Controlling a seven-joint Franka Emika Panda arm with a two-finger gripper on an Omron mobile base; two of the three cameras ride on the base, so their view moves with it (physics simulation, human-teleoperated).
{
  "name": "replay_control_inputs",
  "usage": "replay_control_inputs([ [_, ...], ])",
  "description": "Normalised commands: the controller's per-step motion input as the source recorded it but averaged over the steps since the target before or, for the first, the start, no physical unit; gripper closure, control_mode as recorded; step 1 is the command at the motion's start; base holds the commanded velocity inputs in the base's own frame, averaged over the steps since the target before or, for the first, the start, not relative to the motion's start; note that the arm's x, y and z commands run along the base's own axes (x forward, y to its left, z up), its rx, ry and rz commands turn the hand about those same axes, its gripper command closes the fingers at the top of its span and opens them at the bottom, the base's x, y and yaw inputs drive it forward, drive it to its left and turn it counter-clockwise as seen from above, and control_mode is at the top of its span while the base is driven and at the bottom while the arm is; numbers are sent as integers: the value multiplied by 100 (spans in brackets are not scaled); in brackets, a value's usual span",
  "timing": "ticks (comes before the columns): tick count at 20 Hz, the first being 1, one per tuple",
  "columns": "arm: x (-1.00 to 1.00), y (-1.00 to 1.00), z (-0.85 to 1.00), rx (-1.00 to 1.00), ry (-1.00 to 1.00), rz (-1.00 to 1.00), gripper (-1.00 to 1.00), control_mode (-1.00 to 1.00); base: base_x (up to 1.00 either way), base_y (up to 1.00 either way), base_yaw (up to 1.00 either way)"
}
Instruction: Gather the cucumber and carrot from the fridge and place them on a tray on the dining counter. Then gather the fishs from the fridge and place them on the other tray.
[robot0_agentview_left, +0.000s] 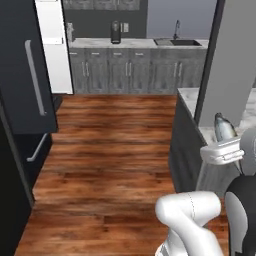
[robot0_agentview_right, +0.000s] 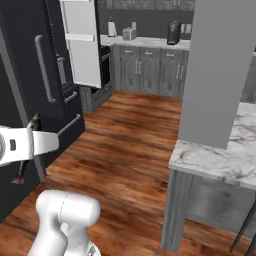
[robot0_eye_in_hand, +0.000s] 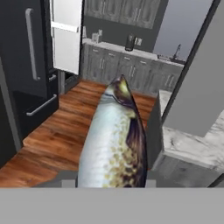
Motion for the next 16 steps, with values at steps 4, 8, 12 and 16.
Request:
replay_control_inputs([
  [4,0,0,0,0,0,0,100,100,-22,-100,-7],
  [8,0,0,0,0,0,0,100,100,-23,-98,-6],
  [12,0,0,0,0,0,0,100,100,-14,-97,-7],
  [16,0,0,0,0,0,0,100,100,-5,-99,-8],
])
